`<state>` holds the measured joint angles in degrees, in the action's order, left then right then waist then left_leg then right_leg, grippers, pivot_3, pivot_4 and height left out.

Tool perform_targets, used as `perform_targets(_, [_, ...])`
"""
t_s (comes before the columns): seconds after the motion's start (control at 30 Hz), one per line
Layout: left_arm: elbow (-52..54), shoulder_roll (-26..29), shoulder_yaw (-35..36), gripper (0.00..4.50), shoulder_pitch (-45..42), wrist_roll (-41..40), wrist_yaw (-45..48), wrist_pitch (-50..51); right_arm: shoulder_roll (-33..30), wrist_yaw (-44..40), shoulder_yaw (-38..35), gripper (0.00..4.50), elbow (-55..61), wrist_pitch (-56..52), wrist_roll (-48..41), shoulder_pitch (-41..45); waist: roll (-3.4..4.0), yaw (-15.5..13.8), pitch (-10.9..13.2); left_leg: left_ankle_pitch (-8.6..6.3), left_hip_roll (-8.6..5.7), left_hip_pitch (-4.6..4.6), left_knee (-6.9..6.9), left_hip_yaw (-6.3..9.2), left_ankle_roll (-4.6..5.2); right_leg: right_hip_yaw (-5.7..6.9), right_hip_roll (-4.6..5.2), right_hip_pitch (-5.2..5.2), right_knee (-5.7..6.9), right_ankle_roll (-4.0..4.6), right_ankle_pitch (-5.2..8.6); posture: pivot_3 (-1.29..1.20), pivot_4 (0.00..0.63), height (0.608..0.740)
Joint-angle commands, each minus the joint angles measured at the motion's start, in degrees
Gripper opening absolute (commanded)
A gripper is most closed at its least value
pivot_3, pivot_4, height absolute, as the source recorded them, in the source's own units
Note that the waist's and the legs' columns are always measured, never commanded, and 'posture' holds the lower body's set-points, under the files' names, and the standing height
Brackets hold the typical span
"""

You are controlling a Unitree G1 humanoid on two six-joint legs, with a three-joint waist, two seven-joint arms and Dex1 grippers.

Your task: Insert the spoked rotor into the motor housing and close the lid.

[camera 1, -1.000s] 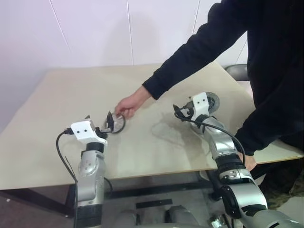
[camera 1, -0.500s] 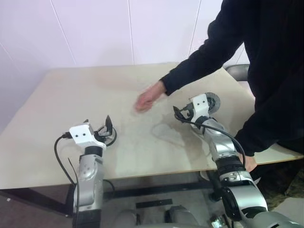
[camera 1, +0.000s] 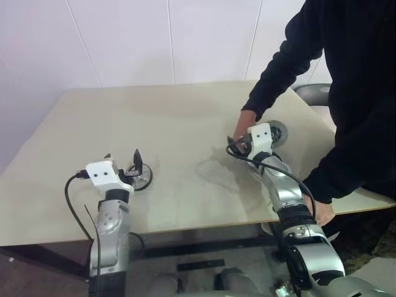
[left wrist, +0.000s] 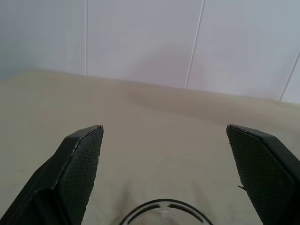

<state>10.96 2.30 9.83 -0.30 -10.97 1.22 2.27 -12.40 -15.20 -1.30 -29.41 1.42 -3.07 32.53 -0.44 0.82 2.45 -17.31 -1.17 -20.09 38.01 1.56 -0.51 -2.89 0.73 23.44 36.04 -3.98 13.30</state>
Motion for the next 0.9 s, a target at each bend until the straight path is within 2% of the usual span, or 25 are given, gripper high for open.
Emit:
perform_targets(0.03, [1.4, 0.4, -0.6, 4.46, -1.3, 0.2, 0.6, -0.3, -0.5, 0.5, -2.1, 4.44, 3.1, 4.4, -0.9, -0.6, 0.0, 0.0, 0.0, 0.0, 0.0, 0.01, 0.0, 0.0, 0.0, 0.0, 0.0, -0.01, 0.0, 0.0, 0.0, 0.0, 0.0, 0.74])
perform_targets(0.17, [2.1, 0.1, -0.9, 4.46, -0.6, 0.4, 0.5, 0.0, -2.5, 4.6, -1.9, 4.44, 5.1, 8.5, 3.6, -4.4, 0.0, 0.0, 0.0, 0.0, 0.0, 0.0, 0.0, 0.0, 0.0, 0.0, 0.0, 0.0, 0.0, 0.0, 0.0, 0.0, 0.0, 0.74])
perform_targets(0.3, [2.5, 0.5, -0.5, 4.46, -0.2, 0.3, 0.7, 0.2, -3.4, 4.5, -1.3, 4.44, 5.6, 8.2, 4.6, -7.1, -0.01, 0.1, 0.0, 0.0, 0.0, 0.02, 0.0, -0.02, 0.0, -0.03, 0.0, -0.02, 0.0, 0.01, 0.01, 0.0, 0.0, 0.74])
perform_targets(0.5, [3.5, 0.7, -0.8, 4.46, 0.3, 0.7, 0.8, 1.1, -2.5, 2.3, 0.3, 4.44, 5.9, 7.9, 4.5, -7.2, -0.01, 0.3, 0.0, 0.0, 0.03, 0.18, 0.0, -0.04, 0.0, -0.05, -0.08, -0.1, 0.07, 0.05, 0.03, 0.0, 0.0, 0.74])
perform_targets(0.9, [4.2, 1.9, 0.1, 4.46, 0.1, 0.3, 1.4, 2.3, -0.6, 3.8, 1.5, 4.44, 3.3, 7.5, 5.4, -4.6, -0.01, 0.1, 0.0, 0.0, 0.02, 0.19, 0.0, -0.04, 0.0, -0.06, -0.05, -0.13, 0.04, 0.06, 0.04, 0.0, 0.0, 0.74])
